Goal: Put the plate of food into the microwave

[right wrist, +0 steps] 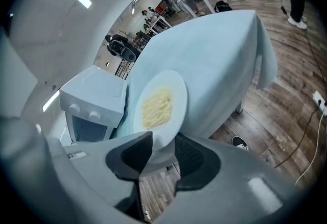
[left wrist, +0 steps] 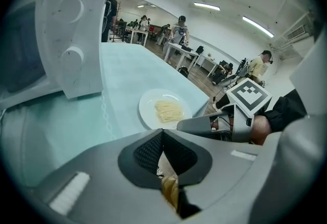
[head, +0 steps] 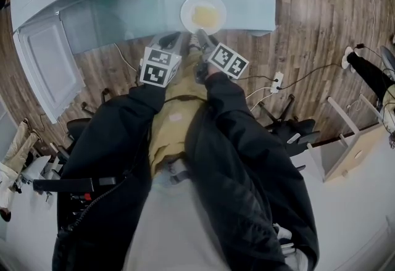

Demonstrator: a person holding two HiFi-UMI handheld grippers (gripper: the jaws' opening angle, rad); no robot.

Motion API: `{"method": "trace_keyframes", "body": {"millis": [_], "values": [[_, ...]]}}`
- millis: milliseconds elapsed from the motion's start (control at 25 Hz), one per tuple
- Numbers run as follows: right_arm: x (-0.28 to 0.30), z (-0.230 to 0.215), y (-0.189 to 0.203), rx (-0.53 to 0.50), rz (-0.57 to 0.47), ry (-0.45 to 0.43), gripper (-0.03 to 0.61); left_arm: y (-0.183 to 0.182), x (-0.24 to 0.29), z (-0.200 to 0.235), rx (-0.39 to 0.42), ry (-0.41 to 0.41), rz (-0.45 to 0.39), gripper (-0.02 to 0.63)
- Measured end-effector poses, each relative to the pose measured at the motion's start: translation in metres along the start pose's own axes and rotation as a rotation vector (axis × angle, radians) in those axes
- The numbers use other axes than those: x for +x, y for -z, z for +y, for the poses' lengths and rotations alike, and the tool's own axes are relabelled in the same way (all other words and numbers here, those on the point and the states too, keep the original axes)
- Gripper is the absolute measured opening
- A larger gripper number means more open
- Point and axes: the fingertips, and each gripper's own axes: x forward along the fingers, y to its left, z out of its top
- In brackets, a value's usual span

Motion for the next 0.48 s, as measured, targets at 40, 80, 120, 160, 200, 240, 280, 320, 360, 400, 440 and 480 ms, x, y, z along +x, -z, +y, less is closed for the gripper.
{"method": "trace_keyframes", "body": {"millis": [40,80,120,160,200,240,280,320,360,400,440,480], "values": [[0.0009,-0.0005,-0.0011,0.023,-0.002,-0.011,0.130,0.0008,0.0002,0.0003,0.002,0.000,0.001,-0.002],[0.0018,-0.0005,-0.0022,0.052,-0.005,-0.026,0.123,0.0018,0.0004,0.0007,0.003,0.000,0.002,-0.002],[0.0025,-0.0002,-0.0029,0.085,-0.008,-0.044,0.114,0.0025,0.0004,0.0011,0.003,0.000,0.003,-0.002],[0.0027,0.0003,-0.0029,0.124,-0.011,-0.065,0.103,0.0028,0.0000,0.0015,0.001,-0.001,0.003,-0.002],[0.0025,0.0007,-0.0022,0.165,-0.016,-0.090,0.091,0.0034,-0.0006,0.0020,-0.001,-0.003,0.003,-0.002],[0.0021,0.0009,-0.0010,0.205,-0.021,-0.117,0.077,0.0043,-0.0012,0.0025,-0.003,-0.004,0.004,-0.002],[0.0017,0.0010,0.0006,0.241,-0.028,-0.144,0.068,0.0053,-0.0016,0.0030,-0.004,-0.004,0.005,-0.002],[0.0012,0.0012,0.0022,0.272,-0.035,-0.169,0.060,0.0062,-0.0017,0.0033,-0.004,-0.004,0.006,-0.002],[0.0007,0.0014,0.0031,0.295,-0.043,-0.192,0.051,0.0072,-0.0017,0.0034,-0.004,-0.002,0.007,-0.002],[0.0000,0.0019,0.0032,0.310,-0.052,-0.211,0.042,0.0079,-0.0016,0.0034,-0.005,-0.001,0.008,-0.002],[-0.0008,0.0028,0.0027,0.319,-0.061,-0.228,0.033,0.0084,-0.0017,0.0034,-0.005,0.000,0.008,-0.002],[-0.0020,0.0044,0.0019,0.324,-0.068,-0.244,0.027,0.0089,-0.0019,0.0036,-0.005,-0.001,0.008,-0.002]]}}
